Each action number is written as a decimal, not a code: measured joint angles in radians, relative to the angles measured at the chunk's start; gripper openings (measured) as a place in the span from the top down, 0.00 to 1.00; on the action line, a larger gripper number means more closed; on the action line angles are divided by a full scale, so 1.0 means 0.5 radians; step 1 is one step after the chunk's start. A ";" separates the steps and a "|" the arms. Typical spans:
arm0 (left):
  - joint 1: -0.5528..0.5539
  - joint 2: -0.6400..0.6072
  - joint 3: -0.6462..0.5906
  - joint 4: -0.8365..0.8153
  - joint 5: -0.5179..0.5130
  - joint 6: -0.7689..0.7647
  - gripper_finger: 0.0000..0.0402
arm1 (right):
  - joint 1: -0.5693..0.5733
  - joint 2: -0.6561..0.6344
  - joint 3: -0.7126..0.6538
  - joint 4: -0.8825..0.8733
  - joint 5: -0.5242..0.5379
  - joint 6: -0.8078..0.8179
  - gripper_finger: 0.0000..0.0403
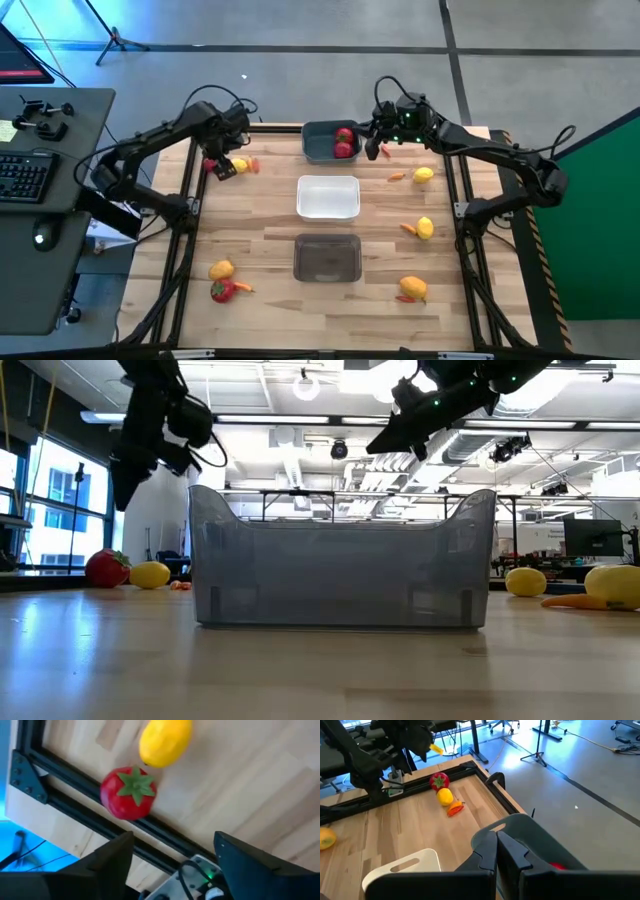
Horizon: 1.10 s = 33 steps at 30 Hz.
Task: Sort produce into baskets
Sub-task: Put the red tomato into the blue bin
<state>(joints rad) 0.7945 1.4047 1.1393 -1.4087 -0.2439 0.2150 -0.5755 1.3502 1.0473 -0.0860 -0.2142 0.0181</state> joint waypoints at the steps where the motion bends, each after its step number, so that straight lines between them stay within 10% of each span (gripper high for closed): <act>1: 0.013 0.023 0.000 0.002 -0.042 0.007 0.31 | 0.000 0.000 0.000 0.000 0.000 0.000 1.00; 33: 0.343 0.532 -0.002 0.152 -0.050 -0.096 0.43 | 0.046 0.002 0.000 0.001 -0.028 0.001 1.00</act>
<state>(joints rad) 0.9662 1.6706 1.1385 -1.3326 -0.2687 0.1671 -0.5526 1.3510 1.0473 -0.0856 -0.2283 0.0184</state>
